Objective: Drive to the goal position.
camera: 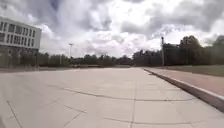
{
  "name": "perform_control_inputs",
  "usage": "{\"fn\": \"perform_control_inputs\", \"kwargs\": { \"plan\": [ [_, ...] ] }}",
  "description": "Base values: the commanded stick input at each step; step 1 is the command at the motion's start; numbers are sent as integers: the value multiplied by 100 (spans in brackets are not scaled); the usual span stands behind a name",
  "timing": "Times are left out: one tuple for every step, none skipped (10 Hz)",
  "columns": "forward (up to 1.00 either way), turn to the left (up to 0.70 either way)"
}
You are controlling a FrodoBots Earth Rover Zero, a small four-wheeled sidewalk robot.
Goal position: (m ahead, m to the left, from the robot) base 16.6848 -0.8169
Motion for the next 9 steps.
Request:
{"fn": "perform_control_inputs", "kwargs": {
  "plan": [
    [70,2],
    [70,3],
    [70,2],
    [70,2],
    [70,2],
    [70,2],
    [70,2],
    [70,2],
    [70,1]
  ]
}}
